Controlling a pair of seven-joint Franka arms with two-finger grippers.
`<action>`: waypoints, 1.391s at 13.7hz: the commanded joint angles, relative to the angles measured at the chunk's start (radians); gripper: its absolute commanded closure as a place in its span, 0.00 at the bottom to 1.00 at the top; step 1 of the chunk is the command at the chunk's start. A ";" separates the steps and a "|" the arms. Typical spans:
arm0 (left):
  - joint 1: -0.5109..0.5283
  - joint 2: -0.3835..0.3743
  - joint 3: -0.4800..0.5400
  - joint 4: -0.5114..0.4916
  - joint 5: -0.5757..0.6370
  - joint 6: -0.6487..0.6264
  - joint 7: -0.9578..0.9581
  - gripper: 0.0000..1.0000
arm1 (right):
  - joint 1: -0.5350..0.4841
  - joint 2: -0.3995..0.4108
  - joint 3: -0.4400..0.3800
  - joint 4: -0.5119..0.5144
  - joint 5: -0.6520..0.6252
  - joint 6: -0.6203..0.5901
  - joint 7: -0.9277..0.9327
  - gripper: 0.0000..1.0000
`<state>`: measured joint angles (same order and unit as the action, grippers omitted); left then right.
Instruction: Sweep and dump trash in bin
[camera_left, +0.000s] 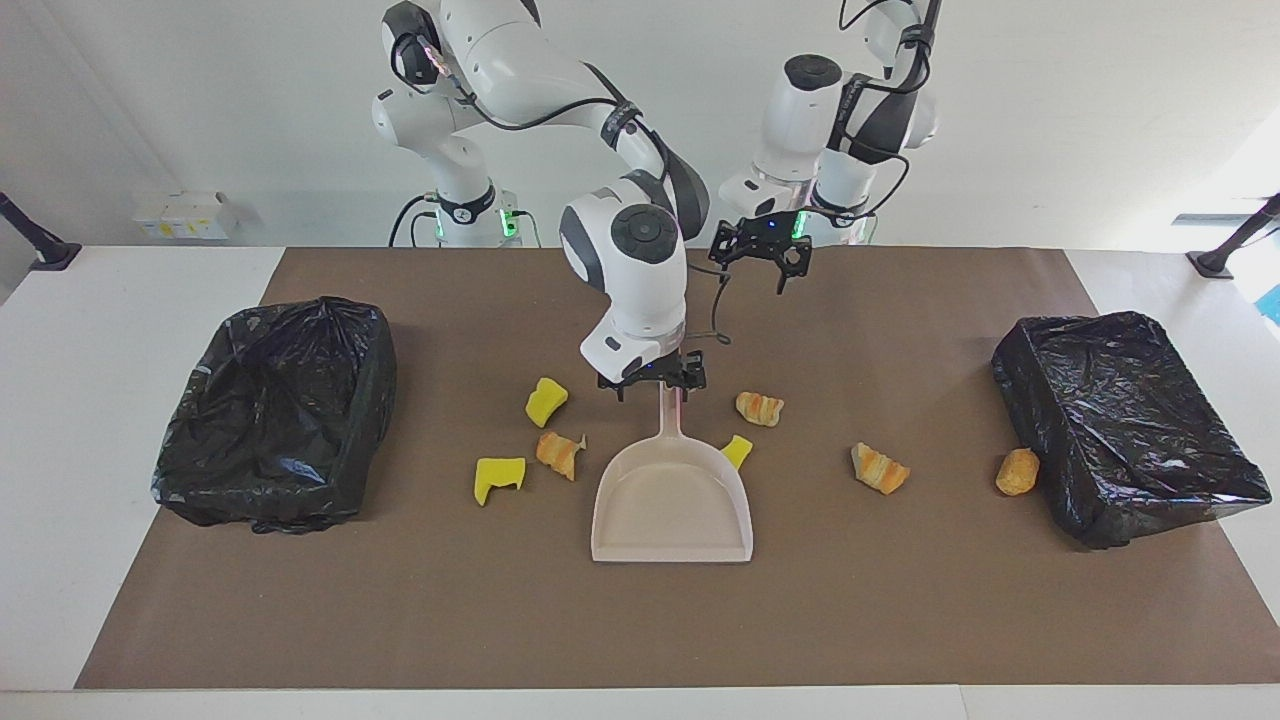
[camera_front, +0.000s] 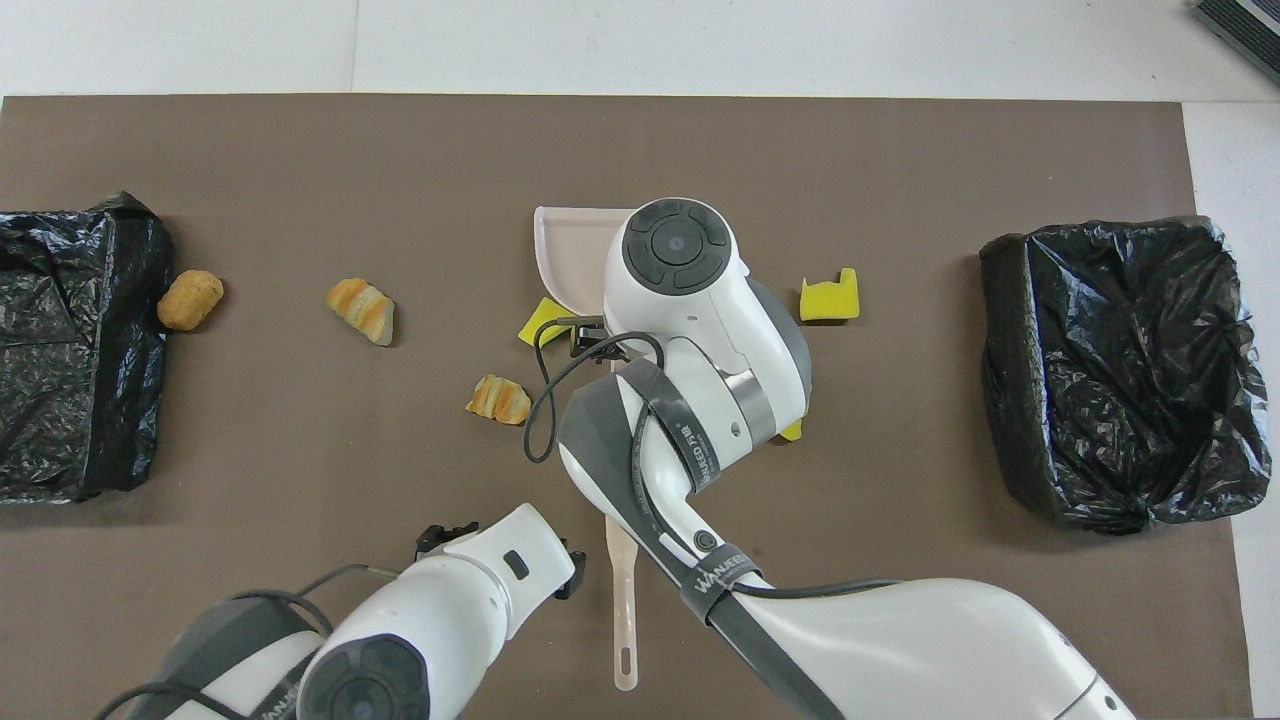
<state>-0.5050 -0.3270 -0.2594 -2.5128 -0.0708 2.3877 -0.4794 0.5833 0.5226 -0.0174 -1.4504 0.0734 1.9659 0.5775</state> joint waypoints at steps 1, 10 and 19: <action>-0.035 -0.023 -0.055 -0.092 -0.011 0.111 -0.108 0.00 | 0.001 0.017 0.005 0.002 0.020 0.054 0.009 0.00; -0.108 0.132 -0.124 -0.067 -0.004 0.269 -0.232 0.00 | 0.015 0.017 0.008 -0.071 0.014 0.131 -0.067 1.00; -0.112 0.166 -0.126 -0.060 -0.004 0.252 -0.242 0.70 | -0.037 -0.027 0.008 -0.013 0.020 -0.008 -0.097 1.00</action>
<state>-0.6109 -0.1741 -0.3915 -2.5841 -0.0708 2.6413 -0.7090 0.5652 0.5368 -0.0144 -1.4783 0.0747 2.0069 0.5218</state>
